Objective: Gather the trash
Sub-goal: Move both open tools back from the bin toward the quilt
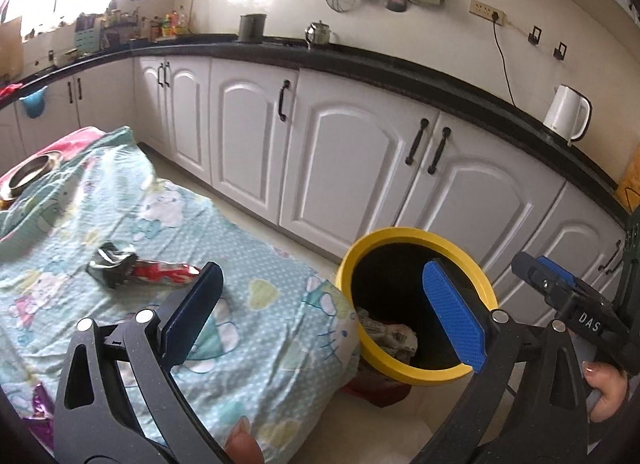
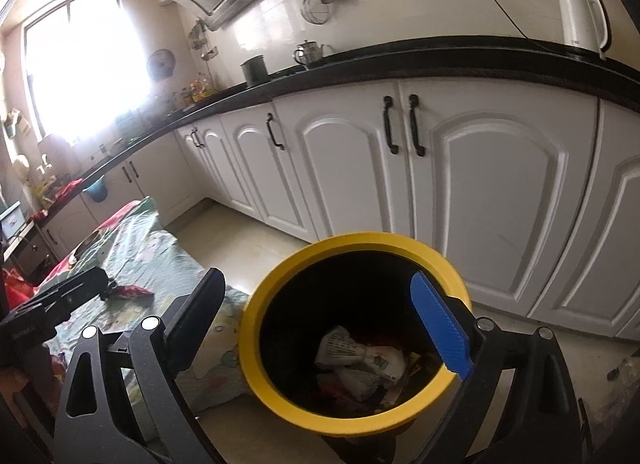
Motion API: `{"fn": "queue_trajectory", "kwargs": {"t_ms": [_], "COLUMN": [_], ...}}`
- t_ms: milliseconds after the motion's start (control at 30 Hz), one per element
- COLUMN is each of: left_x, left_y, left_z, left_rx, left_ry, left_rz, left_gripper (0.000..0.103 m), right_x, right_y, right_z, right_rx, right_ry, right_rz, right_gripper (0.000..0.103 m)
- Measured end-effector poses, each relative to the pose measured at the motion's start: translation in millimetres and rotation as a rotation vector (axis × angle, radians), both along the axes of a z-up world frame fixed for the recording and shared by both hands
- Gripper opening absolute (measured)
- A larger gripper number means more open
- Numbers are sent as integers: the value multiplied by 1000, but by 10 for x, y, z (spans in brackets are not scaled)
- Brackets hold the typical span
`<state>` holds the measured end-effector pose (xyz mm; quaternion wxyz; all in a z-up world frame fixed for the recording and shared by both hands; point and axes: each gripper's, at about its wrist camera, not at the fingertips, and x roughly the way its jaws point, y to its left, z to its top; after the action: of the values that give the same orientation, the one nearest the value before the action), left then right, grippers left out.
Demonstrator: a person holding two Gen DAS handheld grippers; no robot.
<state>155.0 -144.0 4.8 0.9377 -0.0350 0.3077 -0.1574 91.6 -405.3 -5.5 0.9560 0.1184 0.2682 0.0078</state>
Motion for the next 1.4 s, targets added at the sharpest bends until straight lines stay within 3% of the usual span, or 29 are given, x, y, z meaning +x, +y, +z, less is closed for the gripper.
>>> {"fn": "queue_trajectory", "kwargs": {"t_ms": [767,1400], "left_x": [-237,-414], "left_y": [851,1533], "left_z": [181,-65], "left_rx": [-7,26], "left_ry": [-61,-2], "left_rz": [165,287], "left_gripper": [92,92], "right_x": [-22,200], "right_y": [846,1669], "right_z": [146,47], "right_rx": [-62,-136], "right_ry": [-33,9], "right_rz": [261,471], "right_gripper": [92,92]}}
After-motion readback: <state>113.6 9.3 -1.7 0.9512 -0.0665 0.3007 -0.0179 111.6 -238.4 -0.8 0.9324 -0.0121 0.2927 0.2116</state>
